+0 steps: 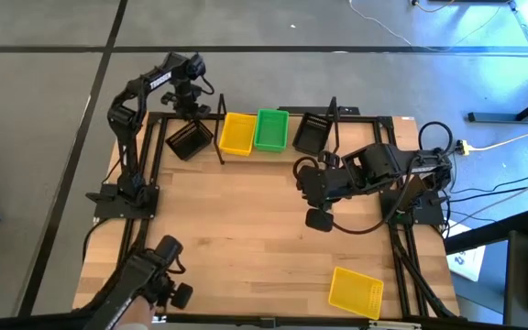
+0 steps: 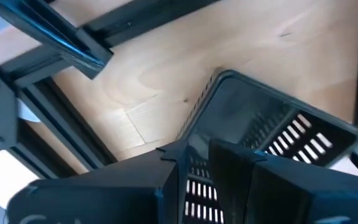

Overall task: Stack baskets on shelf by color
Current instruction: Stack the black bin on top of the black bin on the shelf

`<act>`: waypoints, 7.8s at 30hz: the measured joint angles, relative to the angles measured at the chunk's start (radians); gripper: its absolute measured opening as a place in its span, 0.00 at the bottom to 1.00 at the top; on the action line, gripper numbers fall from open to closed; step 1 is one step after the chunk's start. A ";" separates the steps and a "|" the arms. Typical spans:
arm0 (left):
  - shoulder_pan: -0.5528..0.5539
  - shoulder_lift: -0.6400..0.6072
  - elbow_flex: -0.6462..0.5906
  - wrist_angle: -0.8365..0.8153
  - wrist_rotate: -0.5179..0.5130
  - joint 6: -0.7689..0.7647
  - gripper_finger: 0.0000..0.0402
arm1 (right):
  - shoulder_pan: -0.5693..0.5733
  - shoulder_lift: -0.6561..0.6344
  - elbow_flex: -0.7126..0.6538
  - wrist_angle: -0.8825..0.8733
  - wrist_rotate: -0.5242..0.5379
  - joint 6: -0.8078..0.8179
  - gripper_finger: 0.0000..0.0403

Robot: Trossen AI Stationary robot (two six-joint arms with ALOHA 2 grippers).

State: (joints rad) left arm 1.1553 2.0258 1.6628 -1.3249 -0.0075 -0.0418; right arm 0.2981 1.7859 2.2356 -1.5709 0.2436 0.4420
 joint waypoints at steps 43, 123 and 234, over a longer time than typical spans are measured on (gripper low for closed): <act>-0.036 -0.042 -0.176 0.124 -0.165 0.098 0.14 | -0.019 0.000 0.000 0.000 0.000 -0.005 0.22; -0.766 -0.810 -0.110 0.423 -0.586 0.136 0.00 | -0.339 0.187 0.000 1.031 0.318 -0.709 0.22; -0.942 -0.966 -0.111 0.368 -0.561 0.067 0.12 | -0.617 0.013 0.098 -0.001 -0.019 -0.365 0.00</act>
State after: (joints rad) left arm 0.2134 1.0599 1.5520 -0.9571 -0.5690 0.0250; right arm -0.3192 1.7988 2.3337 -1.5715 0.2250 0.0775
